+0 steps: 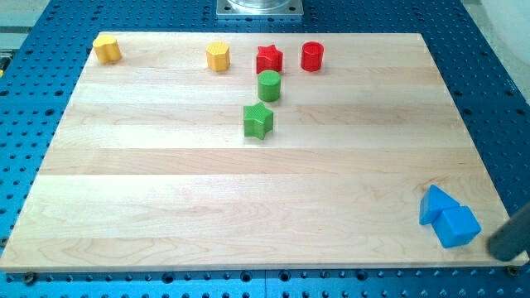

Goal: Separate the blue blocks

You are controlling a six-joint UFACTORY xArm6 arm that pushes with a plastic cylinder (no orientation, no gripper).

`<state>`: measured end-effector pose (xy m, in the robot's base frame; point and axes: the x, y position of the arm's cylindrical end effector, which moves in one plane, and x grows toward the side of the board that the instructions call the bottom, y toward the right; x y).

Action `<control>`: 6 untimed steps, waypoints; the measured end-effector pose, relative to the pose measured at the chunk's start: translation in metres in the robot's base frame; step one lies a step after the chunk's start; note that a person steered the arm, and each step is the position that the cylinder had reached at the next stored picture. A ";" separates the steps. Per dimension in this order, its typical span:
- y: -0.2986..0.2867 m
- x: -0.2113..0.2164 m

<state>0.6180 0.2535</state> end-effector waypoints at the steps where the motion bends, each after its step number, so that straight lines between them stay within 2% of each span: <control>1: -0.013 -0.034; 2: -0.018 -0.068; 5: -0.118 -0.079; 6: 0.006 -0.106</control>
